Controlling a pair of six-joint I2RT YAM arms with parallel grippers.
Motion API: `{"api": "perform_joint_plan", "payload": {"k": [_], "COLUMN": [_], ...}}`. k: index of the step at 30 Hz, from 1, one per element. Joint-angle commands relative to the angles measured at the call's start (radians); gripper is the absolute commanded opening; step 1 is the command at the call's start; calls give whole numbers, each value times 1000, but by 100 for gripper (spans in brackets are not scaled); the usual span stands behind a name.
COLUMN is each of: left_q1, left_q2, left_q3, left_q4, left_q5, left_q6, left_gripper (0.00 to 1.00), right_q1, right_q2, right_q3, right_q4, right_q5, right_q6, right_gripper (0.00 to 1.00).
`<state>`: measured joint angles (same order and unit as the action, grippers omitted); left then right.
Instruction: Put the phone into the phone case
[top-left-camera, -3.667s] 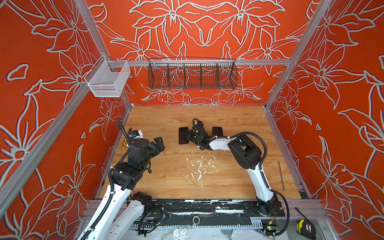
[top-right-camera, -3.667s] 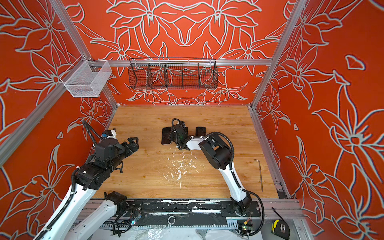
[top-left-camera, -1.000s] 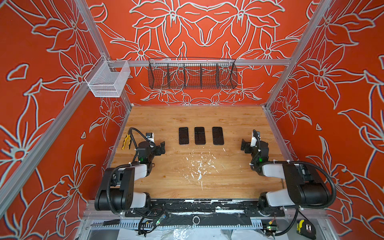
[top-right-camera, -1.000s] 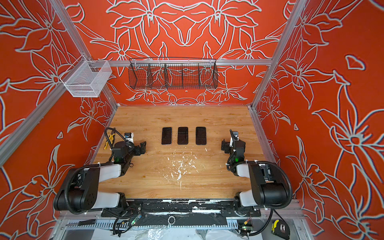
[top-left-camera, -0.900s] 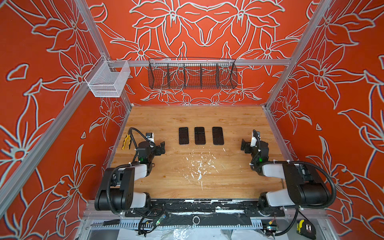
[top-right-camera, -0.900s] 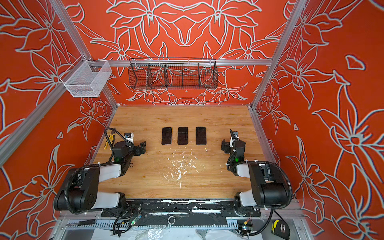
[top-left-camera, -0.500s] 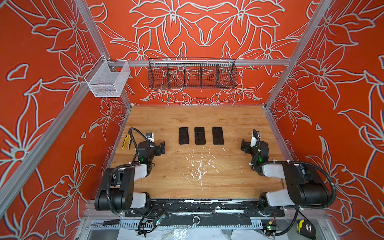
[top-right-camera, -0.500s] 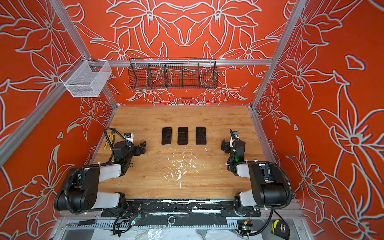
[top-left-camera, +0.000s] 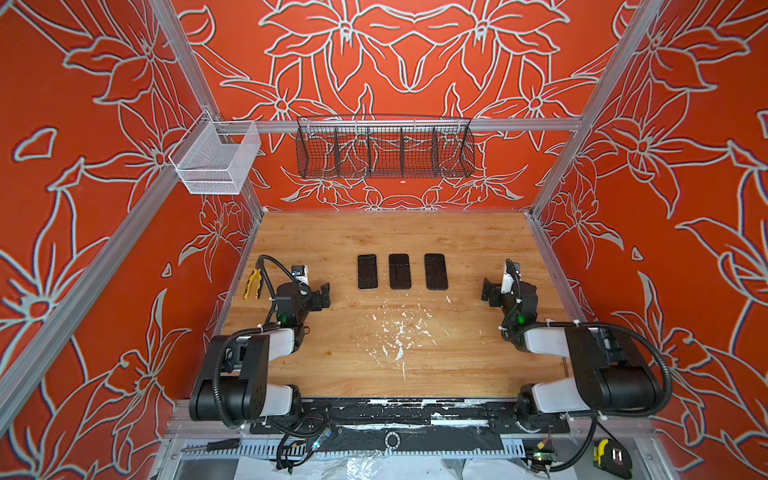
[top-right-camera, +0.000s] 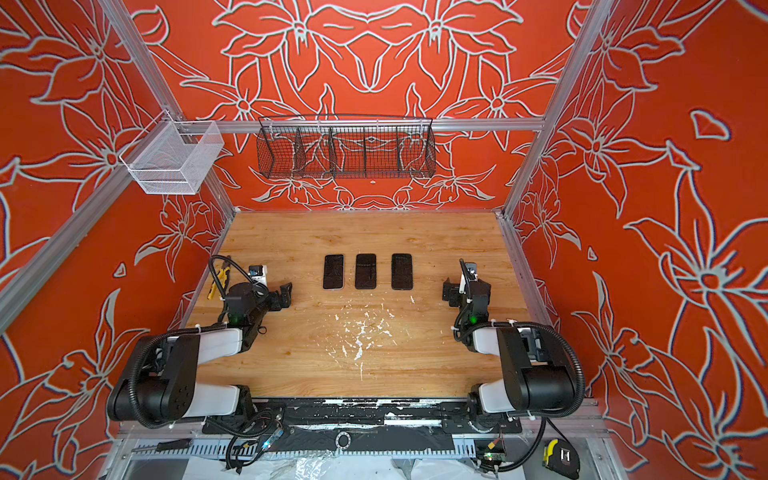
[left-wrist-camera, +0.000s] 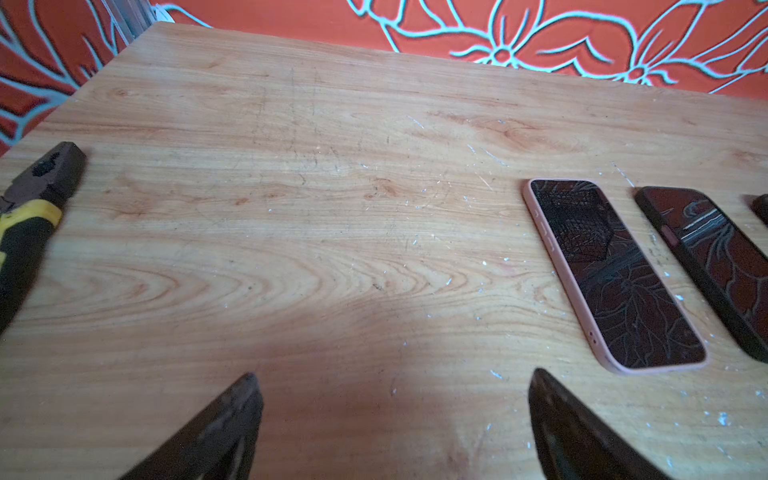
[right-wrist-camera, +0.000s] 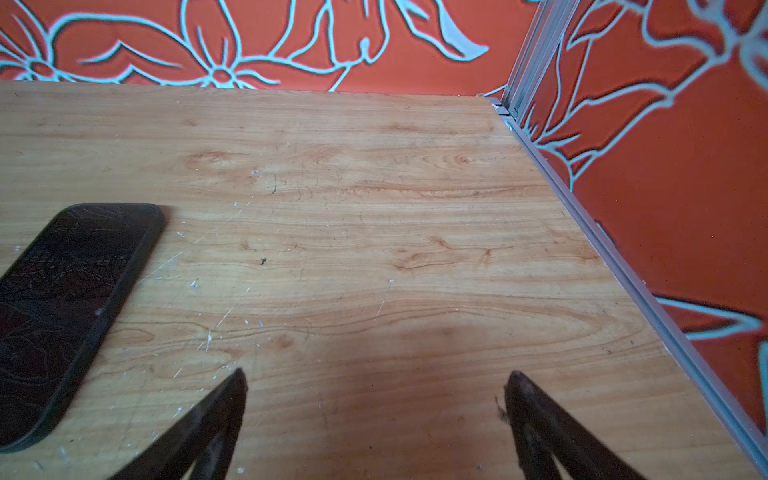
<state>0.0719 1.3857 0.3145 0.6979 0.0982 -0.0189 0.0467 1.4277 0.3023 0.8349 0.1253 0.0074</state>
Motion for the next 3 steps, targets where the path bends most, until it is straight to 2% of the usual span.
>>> {"api": "perform_joint_plan", "payload": {"k": [1, 3], "left_q1": [-2, -3], "left_q2": [4, 0], "left_q3": [8, 7], "left_q4": [29, 28], "left_q5": [-3, -3], "left_q6": [10, 13], "left_gripper": [97, 97], "right_q1": [-1, -1], "right_q2": [0, 1], "right_q3": [8, 8], "right_q4": [12, 12], "right_q5": [-9, -9], "right_q6": [-10, -11], "right_gripper": [98, 98]}}
